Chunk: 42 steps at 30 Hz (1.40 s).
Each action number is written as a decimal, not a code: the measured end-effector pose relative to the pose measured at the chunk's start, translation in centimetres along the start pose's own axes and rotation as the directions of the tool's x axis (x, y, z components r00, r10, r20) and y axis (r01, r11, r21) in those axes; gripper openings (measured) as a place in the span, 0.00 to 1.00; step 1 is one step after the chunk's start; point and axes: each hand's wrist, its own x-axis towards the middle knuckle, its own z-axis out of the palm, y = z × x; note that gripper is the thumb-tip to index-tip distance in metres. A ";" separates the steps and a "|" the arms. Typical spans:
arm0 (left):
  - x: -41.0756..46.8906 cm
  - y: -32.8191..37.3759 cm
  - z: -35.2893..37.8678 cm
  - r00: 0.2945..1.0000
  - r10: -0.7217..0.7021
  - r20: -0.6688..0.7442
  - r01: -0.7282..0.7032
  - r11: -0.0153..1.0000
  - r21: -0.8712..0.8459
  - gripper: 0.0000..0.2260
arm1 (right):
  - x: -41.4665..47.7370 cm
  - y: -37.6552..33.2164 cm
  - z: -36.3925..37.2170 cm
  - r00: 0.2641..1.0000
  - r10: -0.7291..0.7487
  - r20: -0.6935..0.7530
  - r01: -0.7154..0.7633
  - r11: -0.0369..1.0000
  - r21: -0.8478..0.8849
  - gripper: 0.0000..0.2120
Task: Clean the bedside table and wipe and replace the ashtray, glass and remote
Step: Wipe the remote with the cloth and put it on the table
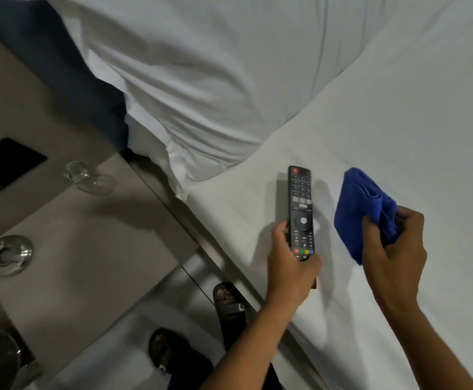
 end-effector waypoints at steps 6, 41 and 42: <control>-2.7 0.7 -12.1 0.999 -0.026 0.023 0.031 0.961 -0.273 0.21 | -2.3 -6.7 6.3 0.881 -0.289 0.376 0.317 0.948 -0.014 0.10; -15.3 -4.5 -38.7 0.925 -0.109 -0.365 -0.224 0.618 -0.754 0.27 | -25.0 -16.8 18.2 0.307 -0.555 0.773 0.495 0.787 0.369 0.22; -15.6 -4.5 -38.5 0.925 -0.114 -0.362 -0.220 0.615 -0.757 0.29 | -24.9 -17.4 18.8 0.338 -0.581 0.741 0.517 0.772 0.370 0.22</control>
